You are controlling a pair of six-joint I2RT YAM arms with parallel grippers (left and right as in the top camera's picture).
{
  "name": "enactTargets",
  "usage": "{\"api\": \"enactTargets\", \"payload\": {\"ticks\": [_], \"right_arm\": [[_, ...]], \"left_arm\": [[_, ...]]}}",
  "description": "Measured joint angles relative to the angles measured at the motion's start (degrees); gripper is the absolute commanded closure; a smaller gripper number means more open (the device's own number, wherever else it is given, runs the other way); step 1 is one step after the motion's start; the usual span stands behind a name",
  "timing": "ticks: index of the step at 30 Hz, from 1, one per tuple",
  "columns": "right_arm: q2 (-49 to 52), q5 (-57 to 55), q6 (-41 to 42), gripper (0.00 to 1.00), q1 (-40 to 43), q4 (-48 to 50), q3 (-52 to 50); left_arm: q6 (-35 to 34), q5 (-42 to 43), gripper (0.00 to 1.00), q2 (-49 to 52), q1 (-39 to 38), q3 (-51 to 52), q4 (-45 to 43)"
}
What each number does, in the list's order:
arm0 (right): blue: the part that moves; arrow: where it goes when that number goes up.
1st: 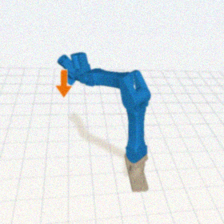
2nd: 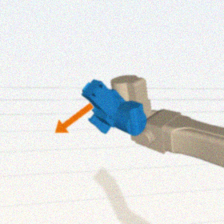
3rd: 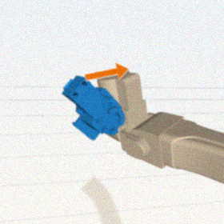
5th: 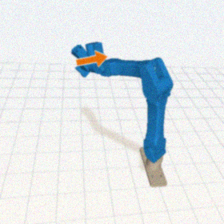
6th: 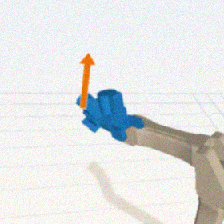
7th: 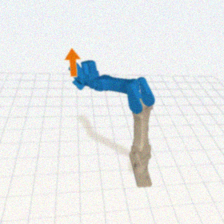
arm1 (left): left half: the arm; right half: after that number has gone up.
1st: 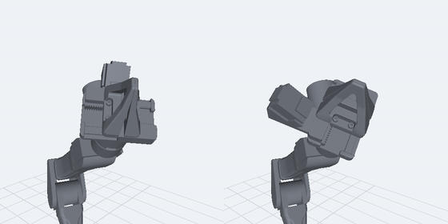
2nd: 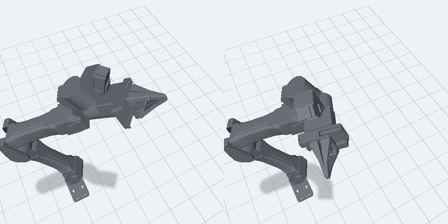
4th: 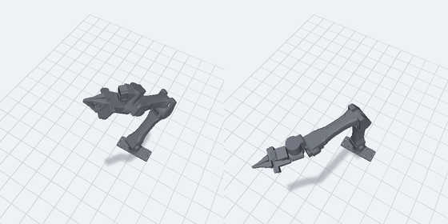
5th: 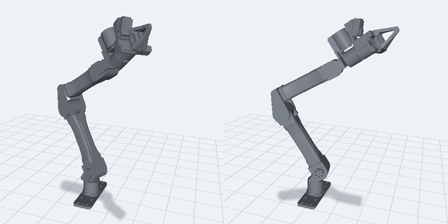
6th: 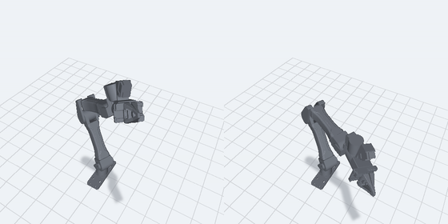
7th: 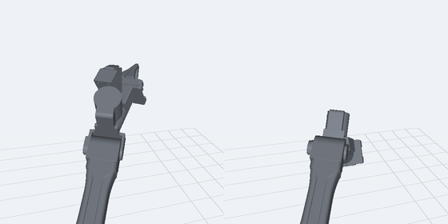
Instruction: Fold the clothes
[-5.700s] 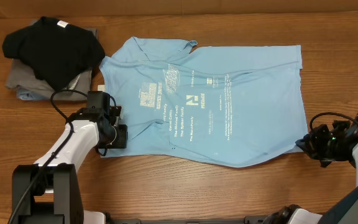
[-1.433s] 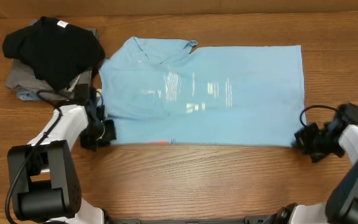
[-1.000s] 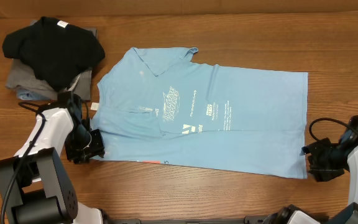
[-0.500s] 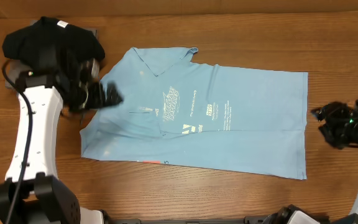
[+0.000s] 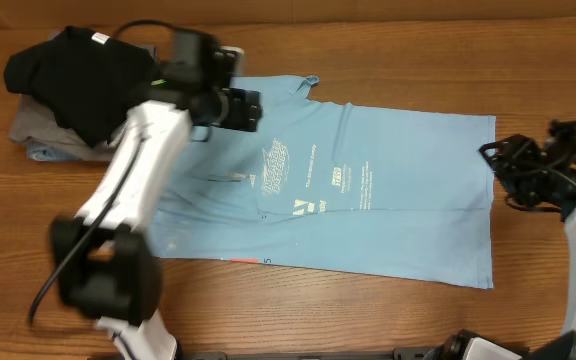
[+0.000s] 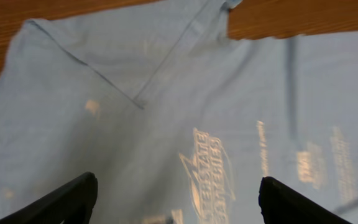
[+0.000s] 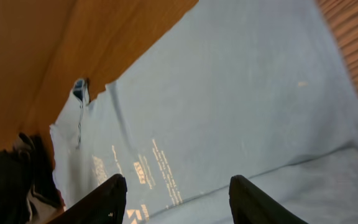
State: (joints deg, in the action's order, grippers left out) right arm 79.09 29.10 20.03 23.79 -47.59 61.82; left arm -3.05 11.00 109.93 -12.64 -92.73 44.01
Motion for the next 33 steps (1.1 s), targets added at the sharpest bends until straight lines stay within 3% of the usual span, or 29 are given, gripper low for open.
{"api": "enactTargets", "payload": {"ticks": [7,13,20,26,30,33], "right_arm": [[5.2,-0.1,-0.2,0.45,-2.5,-2.1,0.0],[7.9,-1.5,-0.4,0.48,-2.5,-4.6,0.0],[7.9,-4.5,-0.4,0.48,-2.5,-4.9,0.0],[7.9,-5.9,-0.3,0.48,-2.5,-4.9,0.0],[7.9,-6.6,-0.4,0.48,-2.5,-4.5,0.0],[7.9,-6.7,-0.4,0.48,-2.5,-3.6,0.0]], "left_arm": [[0.2,-7.0,0.39,13.8,-1.9,-6.4,-2.6],[0.5,-8.5,0.38,18.6,-1.9,-7.2,-6.6],[1.2,-10.3,0.45,21.8,-1.9,-7.4,-10.0],[1.6,-11.5,0.64,22.4,-1.9,-7.5,-11.5],[1.7,-11.6,0.86,22.5,-1.9,-7.5,-11.9],[1.6,-11.7,0.93,22.5,-2.0,-7.5,-11.9]]}}
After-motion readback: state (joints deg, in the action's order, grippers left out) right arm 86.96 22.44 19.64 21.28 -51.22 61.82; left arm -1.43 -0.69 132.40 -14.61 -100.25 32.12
